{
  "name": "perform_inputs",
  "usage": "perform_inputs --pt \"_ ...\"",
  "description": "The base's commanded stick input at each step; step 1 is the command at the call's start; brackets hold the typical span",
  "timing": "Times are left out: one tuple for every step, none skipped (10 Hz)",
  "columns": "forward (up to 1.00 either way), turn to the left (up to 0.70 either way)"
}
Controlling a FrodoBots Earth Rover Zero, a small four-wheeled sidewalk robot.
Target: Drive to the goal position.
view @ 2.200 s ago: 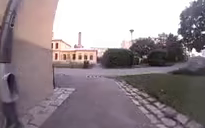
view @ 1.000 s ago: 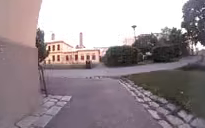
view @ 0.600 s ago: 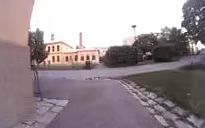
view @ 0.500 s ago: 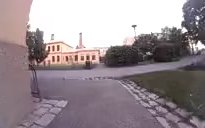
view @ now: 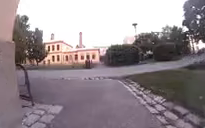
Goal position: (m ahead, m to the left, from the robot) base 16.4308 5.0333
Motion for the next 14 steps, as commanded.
perform_inputs --pt "0.5 0.37" --pt "0.5 0.5" --pt "0.5 0.5" --pt "0.5 0.19" --pt "0.5 0.0" --pt "0.5 0.0" --pt "0.5 0.0" --pt "0.5 0.0" --pt "0.5 0.0" --pt "0.5 0.0" --pt "0.5 0.0" --pt "0.5 0.0" --pt "0.5 0.0" --pt "0.5 0.0"
